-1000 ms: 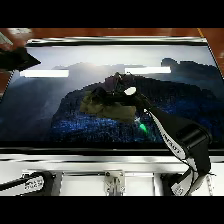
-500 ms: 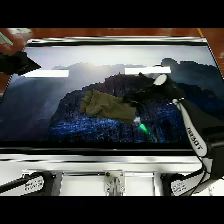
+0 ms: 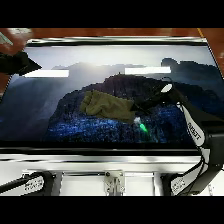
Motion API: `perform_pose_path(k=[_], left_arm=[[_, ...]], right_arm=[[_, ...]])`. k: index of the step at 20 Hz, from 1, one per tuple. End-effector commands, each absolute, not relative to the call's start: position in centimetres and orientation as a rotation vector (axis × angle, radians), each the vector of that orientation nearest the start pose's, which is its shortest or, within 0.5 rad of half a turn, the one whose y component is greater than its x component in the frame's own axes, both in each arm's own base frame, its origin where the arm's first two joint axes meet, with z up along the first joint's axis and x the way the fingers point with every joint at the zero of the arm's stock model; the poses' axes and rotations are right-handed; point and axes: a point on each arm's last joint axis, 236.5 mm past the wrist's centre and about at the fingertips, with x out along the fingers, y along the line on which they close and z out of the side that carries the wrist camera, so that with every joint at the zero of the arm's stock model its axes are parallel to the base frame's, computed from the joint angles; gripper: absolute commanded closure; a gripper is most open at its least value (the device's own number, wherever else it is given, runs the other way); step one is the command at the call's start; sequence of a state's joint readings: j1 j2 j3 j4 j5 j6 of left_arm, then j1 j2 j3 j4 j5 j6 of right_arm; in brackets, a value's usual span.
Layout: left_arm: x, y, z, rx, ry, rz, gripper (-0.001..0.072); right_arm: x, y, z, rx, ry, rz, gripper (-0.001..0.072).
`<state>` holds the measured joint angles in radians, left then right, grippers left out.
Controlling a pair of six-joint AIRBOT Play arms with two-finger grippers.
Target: Fold the shirts.
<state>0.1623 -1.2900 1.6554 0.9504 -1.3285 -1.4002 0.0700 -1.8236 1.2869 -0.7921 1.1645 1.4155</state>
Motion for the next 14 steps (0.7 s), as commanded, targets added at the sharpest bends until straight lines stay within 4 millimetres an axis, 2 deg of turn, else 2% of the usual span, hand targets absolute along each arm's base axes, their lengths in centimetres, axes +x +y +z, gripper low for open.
perform_pose_path(k=[1,2,3,5,6,8,9,10,12,14], left_arm=[[43.5,-6.4,21.8,-0.340,0.851,-0.407,0.0669],[43.5,-6.4,21.8,-0.340,0.851,-0.407,0.0669],[43.5,-6.4,21.8,-0.340,0.851,-0.407,0.0670],[43.5,-6.4,21.8,-0.340,0.851,-0.407,0.0669],[43.6,-6.4,21.8,-0.340,0.850,-0.407,0.0669],[43.8,-6.3,22.0,-0.342,0.839,-0.403,0.0669],[43.8,-6.3,21.9,-0.342,0.839,-0.402,0.0669],[43.8,-6.3,21.9,-0.343,0.840,-0.402,0.0669],[43.7,-6.4,21.9,-0.342,0.846,-0.405,0.0669],[43.2,-6.6,21.5,-0.340,0.871,-0.415,0.0669]], right_arm=[[40.8,22.2,-10.8,0.777,1.539,0.551,0.0472],[41.3,22.7,-9.5,0.776,1.495,0.620,0.0612],[42.1,22.5,-7.9,0.768,1.450,0.664,0.0643],[44.5,20.6,-3.1,0.711,1.336,0.692,0.0644],[45.9,19.1,-0.1,0.695,1.277,0.662,0.0644],[47.3,15.3,5.4,0.651,1.212,0.583,0.0644],[47.4,12.9,7.6,0.607,1.197,0.533,0.0644],[47.1,10.2,9.0,0.555,1.198,0.477,0.0644],[45.5,3.4,10.0,0.444,1.239,0.325,0.0644],[43.4,-3.9,9.8,0.389,1.294,0.162,0.0644]])
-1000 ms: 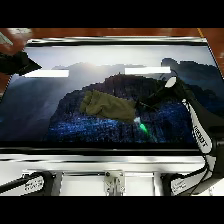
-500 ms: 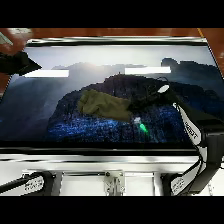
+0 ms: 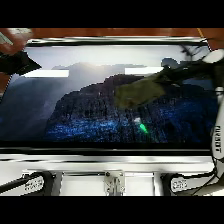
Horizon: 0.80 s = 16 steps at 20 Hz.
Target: Fold the shirts.
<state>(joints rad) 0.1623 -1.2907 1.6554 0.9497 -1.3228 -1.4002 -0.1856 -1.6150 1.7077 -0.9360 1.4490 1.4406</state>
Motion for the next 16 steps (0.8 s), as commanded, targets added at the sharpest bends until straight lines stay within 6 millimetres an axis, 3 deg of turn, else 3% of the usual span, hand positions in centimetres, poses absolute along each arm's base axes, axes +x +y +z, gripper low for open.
perform_pose_path(k=[1,5,7,9,10,12,14,16], left_arm=[[42.8,-6.7,21.3,-0.338,0.890,-0.422,0.0669],[40.3,-8.2,20.6,-0.353,0.987,-0.500,0.0669],[39.7,-9.0,20.6,-0.358,1.007,-0.532,0.0669],[39.5,-9.9,20.6,-0.348,1.013,-0.554,0.0669],[39.4,-10.4,20.7,-0.342,1.014,-0.565,0.0669],[39.2,-11.7,20.7,-0.326,1.013,-0.593,0.0669],[38.9,-13.1,20.7,-0.310,1.016,-0.623,0.0669],[38.8,-14.5,20.6,-0.296,1.021,-0.652,0.0669]], right_arm=[[42.5,-7.7,9.5,0.389,1.304,0.080,0.0644],[38.6,-21.3,8.9,0.473,1.243,-0.260,0.0644],[35.2,-27.3,8.5,0.507,1.227,-0.421,0.0644],[31.2,-31.3,7.6,0.624,1.217,-0.555,0.0644],[28.5,-32.5,6.3,0.697,1.241,-0.603,0.0644],[23.3,-32.9,3.1,0.845,1.321,-0.656,0.0644],[18.4,-31.8,-0.5,0.996,1.366,-0.710,0.0644],[14.9,-30.5,-3.4,1.100,1.344,-0.785,0.0644]])
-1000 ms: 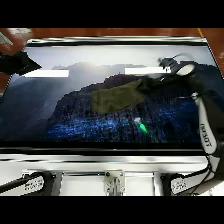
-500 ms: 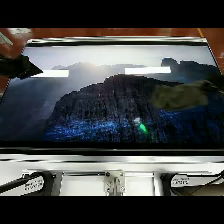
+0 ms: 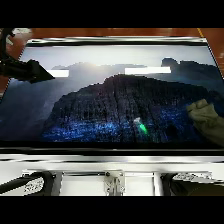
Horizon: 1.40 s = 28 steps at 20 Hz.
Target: Fold the shirts.
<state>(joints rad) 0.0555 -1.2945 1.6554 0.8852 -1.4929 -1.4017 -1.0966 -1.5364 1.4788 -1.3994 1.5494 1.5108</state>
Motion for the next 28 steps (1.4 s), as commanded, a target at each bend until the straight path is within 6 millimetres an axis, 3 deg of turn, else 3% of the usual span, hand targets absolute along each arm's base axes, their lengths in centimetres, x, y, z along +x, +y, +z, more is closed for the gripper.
perform_pose_path(k=[1,6,10,11,12,13,15,17,19,20,21,22,23,24,26,27,28], left_arm=[[38.9,-15.1,20.5,-0.293,1.017,-0.662,0.0669],[39.3,-16.9,19.9,-0.285,1.021,-0.689,0.0669],[39.4,-16.9,19.7,-0.287,1.025,-0.689,0.0669],[39.4,-16.9,19.7,-0.286,1.025,-0.689,0.0669],[39.4,-16.9,19.7,-0.286,1.025,-0.689,0.0669],[39.4,-16.8,19.6,-0.284,1.025,-0.685,0.0669],[39.6,-16.2,19.2,-0.263,1.031,-0.661,0.0669],[40.0,-15.4,18.6,-0.234,1.035,-0.624,0.0669],[41.3,-14.6,18.1,-0.215,1.012,-0.578,0.0670],[42.3,-14.4,17.9,-0.201,0.986,-0.553,0.0671],[43.4,-14.2,17.6,-0.169,0.956,-0.521,0.0672],[44.7,-13.8,17.0,-0.101,0.927,-0.472,0.0672],[45.7,-13.6,16.0,-0.017,0.916,-0.426,0.0672],[46.0,-13.5,14.5,0.029,0.947,-0.374,0.0671],[44.8,-13.9,10.1,0.110,1.100,-0.306,0.0648],[43.9,-14.6,8.1,0.147,1.176,-0.316,0.0344],[43.3,-15.3,6.5,0.147,1.233,-0.312,0.0036]], right_arm=[[13.9,-29.9,-4.6,1.137,1.317,-0.813,0.0644],[10.9,-26.4,-8.8,1.231,1.293,-0.850,0.0643],[9.4,-26.7,-10.0,1.168,1.331,-0.887,0.0633],[9.3,-26.9,-10.0,1.161,1.329,-0.892,0.0512],[9.3,-27.0,-9.9,1.138,1.335,-0.876,0.0239],[9.4,-27.2,-9.3,1.120,1.348,-0.850,0.0129],[9.6,-28.8,-6.3,1.074,1.331,-0.861,0.0127],[10.7,-31.5,-0.9,1.005,1.218,-0.909,0.0128],[15.4,-35.0,6.5,0.891,0.931,-0.911,0.0129],[19.7,-35.8,11.2,0.791,0.762,-0.841,0.0134],[24.3,-34.9,15.8,0.677,0.633,-0.740,0.0171],[28.3,-32.6,19.0,0.576,0.564,-0.641,0.0171],[32.2,-28.7,20.9,0.486,0.547,-0.523,0.0171],[35.1,-24.1,21.0,0.427,0.590,-0.403,0.0170],[38.0,-14.8,17.1,0.302,0.820,-0.195,0.0158],[38.6,-11.8,14.7,0.247,0.931,-0.145,0.0038],[38.5,-9.6,12.8,0.219,1.025,-0.111,0.0022]])
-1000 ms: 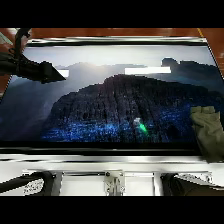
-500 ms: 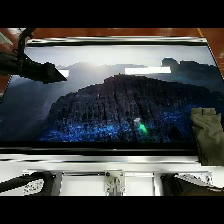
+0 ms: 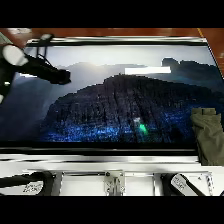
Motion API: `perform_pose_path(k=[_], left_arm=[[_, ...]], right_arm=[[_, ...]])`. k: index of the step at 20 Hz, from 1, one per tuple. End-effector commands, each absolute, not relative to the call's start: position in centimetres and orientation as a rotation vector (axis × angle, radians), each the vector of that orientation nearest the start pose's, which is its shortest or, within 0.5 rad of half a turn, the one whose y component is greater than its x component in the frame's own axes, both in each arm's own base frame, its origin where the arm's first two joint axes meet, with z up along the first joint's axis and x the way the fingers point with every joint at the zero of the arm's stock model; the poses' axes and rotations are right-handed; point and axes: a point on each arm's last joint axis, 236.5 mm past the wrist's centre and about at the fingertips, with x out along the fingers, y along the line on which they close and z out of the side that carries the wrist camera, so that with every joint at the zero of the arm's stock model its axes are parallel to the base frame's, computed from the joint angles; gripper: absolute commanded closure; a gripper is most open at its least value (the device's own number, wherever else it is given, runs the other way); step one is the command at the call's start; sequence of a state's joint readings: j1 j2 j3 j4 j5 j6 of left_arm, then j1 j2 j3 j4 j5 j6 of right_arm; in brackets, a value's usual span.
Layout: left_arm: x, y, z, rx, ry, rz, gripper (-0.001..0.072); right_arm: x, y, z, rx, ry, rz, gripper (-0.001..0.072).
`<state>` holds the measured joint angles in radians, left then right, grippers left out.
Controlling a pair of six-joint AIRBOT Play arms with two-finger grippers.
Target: Fold the shirts.
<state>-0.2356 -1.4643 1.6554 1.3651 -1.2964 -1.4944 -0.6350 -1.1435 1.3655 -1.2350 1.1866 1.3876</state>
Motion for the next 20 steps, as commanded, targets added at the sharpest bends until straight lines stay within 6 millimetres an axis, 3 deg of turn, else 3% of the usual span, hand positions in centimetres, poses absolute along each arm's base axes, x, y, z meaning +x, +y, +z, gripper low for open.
perform_pose_path(k=[1,3,6,10,20], left_arm=[[43.0,-15.8,5.7,0.144,1.259,-0.311,0.0034],[43.2,-16.2,5.4,0.121,1.260,-0.302,0.0034],[43.2,-15.8,5.4,0.118,1.264,-0.296,0.0034],[43.3,-15.7,5.4,0.116,1.265,-0.293,0.0034],[43.3,-15.7,5.4,0.117,1.264,-0.293,0.0034]], right_arm=[[38.3,-7.9,11.1,0.217,1.102,-0.083,0.0022],[38.1,-5.7,8.6,0.249,1.208,-0.055,0.0022],[38.3,-3.8,6.9,0.228,1.270,-0.006,0.0022],[38.6,-2.4,7.0,0.238,1.267,0.029,0.0022],[38.6,-2.5,7.0,0.236,1.267,0.028,0.0022]])
